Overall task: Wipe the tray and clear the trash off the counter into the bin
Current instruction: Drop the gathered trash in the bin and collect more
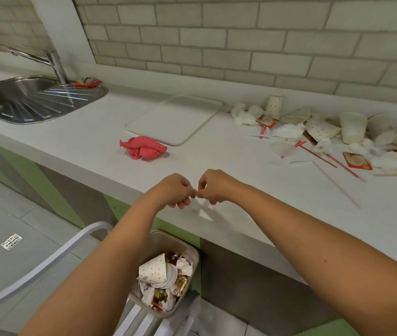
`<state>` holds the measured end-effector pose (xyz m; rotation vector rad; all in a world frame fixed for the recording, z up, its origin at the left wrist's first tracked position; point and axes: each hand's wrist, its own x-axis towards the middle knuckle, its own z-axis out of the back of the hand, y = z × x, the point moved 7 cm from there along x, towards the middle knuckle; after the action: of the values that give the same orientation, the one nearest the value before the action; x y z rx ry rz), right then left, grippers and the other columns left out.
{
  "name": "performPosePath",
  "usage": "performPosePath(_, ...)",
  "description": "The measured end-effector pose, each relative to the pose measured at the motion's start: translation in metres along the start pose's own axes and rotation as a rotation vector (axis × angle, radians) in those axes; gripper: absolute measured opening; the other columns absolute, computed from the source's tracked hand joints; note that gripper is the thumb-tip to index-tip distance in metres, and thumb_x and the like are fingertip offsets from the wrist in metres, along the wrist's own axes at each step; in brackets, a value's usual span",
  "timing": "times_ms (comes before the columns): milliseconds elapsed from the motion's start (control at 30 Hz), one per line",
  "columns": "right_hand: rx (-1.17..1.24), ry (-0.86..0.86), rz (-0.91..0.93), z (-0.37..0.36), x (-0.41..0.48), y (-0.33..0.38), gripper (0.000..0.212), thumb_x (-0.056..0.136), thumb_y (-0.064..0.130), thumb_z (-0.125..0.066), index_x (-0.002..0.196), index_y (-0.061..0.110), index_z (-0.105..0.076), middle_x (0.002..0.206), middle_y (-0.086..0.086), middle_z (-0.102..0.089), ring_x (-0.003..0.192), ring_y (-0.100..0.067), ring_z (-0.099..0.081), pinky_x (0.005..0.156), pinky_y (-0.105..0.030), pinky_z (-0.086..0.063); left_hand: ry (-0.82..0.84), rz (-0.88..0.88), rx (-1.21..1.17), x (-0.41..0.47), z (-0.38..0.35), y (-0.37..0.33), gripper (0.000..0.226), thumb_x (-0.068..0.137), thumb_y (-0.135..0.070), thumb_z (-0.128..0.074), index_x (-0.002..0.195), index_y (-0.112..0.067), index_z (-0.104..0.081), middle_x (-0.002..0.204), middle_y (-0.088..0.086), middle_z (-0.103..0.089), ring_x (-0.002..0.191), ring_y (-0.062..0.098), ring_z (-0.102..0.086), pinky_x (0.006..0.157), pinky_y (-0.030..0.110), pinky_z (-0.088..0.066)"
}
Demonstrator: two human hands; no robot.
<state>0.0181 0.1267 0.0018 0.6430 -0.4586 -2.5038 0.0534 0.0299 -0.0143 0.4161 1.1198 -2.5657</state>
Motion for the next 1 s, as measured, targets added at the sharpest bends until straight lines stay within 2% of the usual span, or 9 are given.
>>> performPosePath(100,0.028,-0.096,-0.067,0.022,-0.008,-0.032,0.017,0.091,0.015,-0.050,0.096,0.010,-0.065,0.061,0.000,-0.055,0.068,-0.020,-0.058,0.070,-0.029,-0.048,-0.056,-0.090,-0.026,0.012,-0.010,-0.034,0.014,0.090,-0.018,-0.052,0.080,-0.012,-0.059,0.066,-0.001,-0.060,0.053,0.010,-0.052,0.050,0.019,-0.036)
performPosePath(200,0.025,-0.177,-0.143,0.044,-0.020,-0.071,0.016,0.090,0.012,-0.048,0.089,0.013,-0.063,0.063,0.001,-0.055,0.066,-0.021,-0.058,0.070,-0.028,-0.049,-0.064,-0.162,-0.044,0.024,-0.031,-0.068,0.010,0.090,-0.018,-0.053,0.087,-0.011,-0.059,0.070,-0.001,-0.059,0.053,0.010,-0.053,0.048,0.016,-0.035)
performPosePath(300,0.001,-0.250,-0.220,0.063,-0.029,-0.113,0.014,0.090,0.011,-0.047,0.088,0.016,-0.060,0.076,-0.001,-0.058,0.069,-0.021,-0.057,0.067,-0.026,-0.046,-0.054,-0.239,-0.045,0.035,-0.054,-0.104,0.009,0.090,-0.015,-0.052,0.088,-0.011,-0.059,0.072,-0.004,-0.056,0.055,0.009,-0.052,0.042,0.011,-0.035)
performPosePath(433,-0.045,-0.327,-0.365,0.085,-0.040,-0.178,0.016,0.089,0.008,-0.047,0.095,0.011,-0.062,0.093,-0.004,-0.059,0.081,-0.021,-0.054,0.061,-0.026,-0.040,-0.042,-0.312,-0.027,0.051,-0.086,-0.145,0.011,0.088,-0.011,-0.051,0.085,-0.011,-0.061,0.079,-0.002,-0.056,0.065,0.013,-0.052,0.058,0.019,-0.043)
performPosePath(567,-0.078,-0.337,-0.519,0.100,-0.052,-0.244,0.028,0.086,0.007,-0.057,0.114,0.009,-0.060,0.118,-0.007,-0.059,0.107,-0.025,-0.058,0.079,-0.030,-0.048,-0.017,-0.336,0.004,0.069,-0.117,-0.176,0.012,0.087,-0.009,-0.051,0.084,-0.008,-0.063,0.079,-0.001,-0.057,0.072,0.017,-0.053,0.069,0.027,-0.047)
performPosePath(700,-0.221,-0.326,-0.600,0.111,-0.059,-0.294,0.042,0.086,0.010,-0.058,0.128,0.009,-0.051,0.136,-0.009,-0.042,0.128,-0.028,-0.039,0.101,-0.036,-0.041,-0.049,-0.339,0.069,0.092,-0.138,-0.204,0.017,0.088,-0.010,-0.049,0.090,-0.005,-0.066,0.092,0.004,-0.062,0.081,0.017,-0.055,0.070,0.024,-0.043)
performPosePath(800,-0.247,-0.316,-0.592,0.111,-0.054,-0.320,0.042,0.093,0.020,-0.050,0.134,0.012,-0.045,0.141,-0.009,-0.036,0.132,-0.029,-0.032,0.105,-0.039,-0.034,-0.078,-0.322,0.110,0.108,-0.148,-0.221,0.015,0.087,-0.009,-0.048,0.086,-0.008,-0.063,0.093,0.005,-0.062,0.080,0.018,-0.055,0.069,0.024,-0.045)
performPosePath(933,-0.237,-0.376,-0.538,0.121,-0.044,-0.338,0.041,0.093,0.023,-0.051,0.134,0.016,-0.048,0.145,-0.008,-0.031,0.138,-0.029,-0.025,0.110,-0.042,-0.028,-0.106,-0.311,0.145,0.127,-0.159,-0.241,0.012,0.089,-0.009,-0.049,0.086,-0.011,-0.060,0.090,0.002,-0.058,0.081,0.017,-0.054,0.070,0.023,-0.043)
performPosePath(1000,-0.223,-0.400,-0.503,0.127,-0.040,-0.344,0.044,0.094,0.024,-0.051,0.137,0.015,-0.044,0.148,-0.009,-0.027,0.140,-0.030,-0.023,0.111,-0.041,-0.027,-0.110,-0.309,0.139,0.134,-0.166,-0.251,0.011,0.089,-0.010,-0.049,0.085,-0.012,-0.059,0.090,0.002,-0.058,0.080,0.016,-0.053,0.064,0.020,-0.043)
